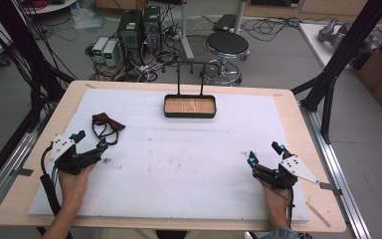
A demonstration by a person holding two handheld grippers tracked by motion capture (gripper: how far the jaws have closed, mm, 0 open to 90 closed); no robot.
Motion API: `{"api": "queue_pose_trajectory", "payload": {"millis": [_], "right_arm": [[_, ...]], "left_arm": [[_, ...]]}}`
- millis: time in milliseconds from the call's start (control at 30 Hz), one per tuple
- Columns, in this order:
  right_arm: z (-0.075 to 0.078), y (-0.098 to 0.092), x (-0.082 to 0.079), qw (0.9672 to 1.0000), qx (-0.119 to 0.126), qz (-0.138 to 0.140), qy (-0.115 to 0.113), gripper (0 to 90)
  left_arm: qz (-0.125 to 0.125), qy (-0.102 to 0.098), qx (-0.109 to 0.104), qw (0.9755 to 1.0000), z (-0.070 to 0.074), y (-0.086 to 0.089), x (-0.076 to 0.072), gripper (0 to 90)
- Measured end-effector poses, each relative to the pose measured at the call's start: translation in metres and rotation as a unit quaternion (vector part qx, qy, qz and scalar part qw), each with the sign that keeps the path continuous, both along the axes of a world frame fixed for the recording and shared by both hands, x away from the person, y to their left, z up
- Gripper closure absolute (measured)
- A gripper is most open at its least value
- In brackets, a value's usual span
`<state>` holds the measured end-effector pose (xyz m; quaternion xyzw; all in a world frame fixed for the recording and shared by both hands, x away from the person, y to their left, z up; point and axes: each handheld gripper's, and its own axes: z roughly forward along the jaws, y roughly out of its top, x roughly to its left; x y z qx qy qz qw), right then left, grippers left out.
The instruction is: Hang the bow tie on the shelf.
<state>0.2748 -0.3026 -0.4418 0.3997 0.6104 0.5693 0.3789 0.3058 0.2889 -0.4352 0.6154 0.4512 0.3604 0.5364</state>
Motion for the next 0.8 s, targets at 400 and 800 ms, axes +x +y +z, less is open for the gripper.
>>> {"api": "queue_pose_trajectory", "payload": {"millis": [400,800], "right_arm": [[-0.0002,0.0006,0.0000,1.0000,0.000,0.000,0.005,11.4],[-0.0004,0.0005,0.0004,1.0000,0.000,-0.001,0.008,11.4]], "left_arm": [[0.006,0.002,0.000,1.0000,0.0011,0.0006,-0.0017,16.9],[0.002,0.008,0.001,1.0000,0.0008,0.0002,-0.0013,17.1]]}}
